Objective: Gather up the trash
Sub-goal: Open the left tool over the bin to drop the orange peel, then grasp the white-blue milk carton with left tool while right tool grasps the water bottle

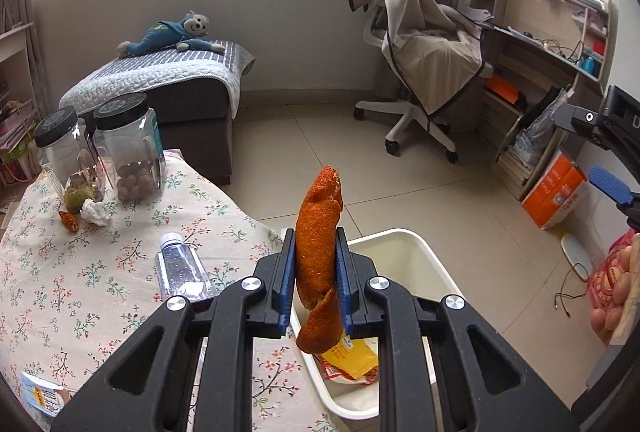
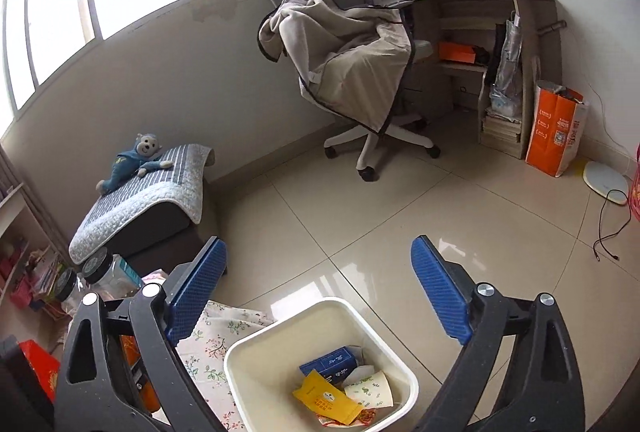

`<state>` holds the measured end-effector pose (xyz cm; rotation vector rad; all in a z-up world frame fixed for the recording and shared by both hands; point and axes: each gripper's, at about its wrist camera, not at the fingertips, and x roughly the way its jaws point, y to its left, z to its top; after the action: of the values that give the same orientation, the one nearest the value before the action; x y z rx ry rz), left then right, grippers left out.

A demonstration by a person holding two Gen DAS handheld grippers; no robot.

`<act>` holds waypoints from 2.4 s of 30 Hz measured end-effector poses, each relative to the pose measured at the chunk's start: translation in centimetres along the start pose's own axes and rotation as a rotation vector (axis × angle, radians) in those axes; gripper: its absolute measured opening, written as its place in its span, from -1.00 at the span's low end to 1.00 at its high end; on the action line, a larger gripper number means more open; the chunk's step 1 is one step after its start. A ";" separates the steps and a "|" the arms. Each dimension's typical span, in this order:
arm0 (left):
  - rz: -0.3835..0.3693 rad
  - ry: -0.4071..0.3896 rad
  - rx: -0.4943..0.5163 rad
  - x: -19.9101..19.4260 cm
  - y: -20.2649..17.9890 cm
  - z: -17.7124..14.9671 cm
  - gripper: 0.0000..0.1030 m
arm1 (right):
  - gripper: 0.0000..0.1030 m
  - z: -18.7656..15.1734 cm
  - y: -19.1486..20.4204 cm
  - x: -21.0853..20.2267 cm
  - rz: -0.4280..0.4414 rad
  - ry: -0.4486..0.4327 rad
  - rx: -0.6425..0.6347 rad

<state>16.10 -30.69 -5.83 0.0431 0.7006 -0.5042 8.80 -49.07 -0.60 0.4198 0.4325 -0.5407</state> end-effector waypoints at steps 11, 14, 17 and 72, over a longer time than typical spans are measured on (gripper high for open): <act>-0.071 0.022 0.030 0.6 -4.7 0.6 0.14 | 0.86 0.8 -3.8 -0.9 -0.099 -0.053 0.079; -0.046 0.007 0.052 -0.3 -4.5 0.6 0.39 | 0.86 0.6 -3.4 -1.0 -0.103 -0.055 0.051; -0.015 -0.006 0.051 -1.3 -3.2 0.4 0.49 | 0.86 0.1 -2.0 -1.2 -0.092 -0.051 0.006; 0.122 0.488 0.128 -0.7 30.1 -9.8 0.19 | 0.45 -20.8 24.5 14.8 0.159 0.822 -0.647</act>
<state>23.49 -1.90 -16.71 0.3358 1.1340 -0.4225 28.37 -25.77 -18.67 0.0250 1.3069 -0.0264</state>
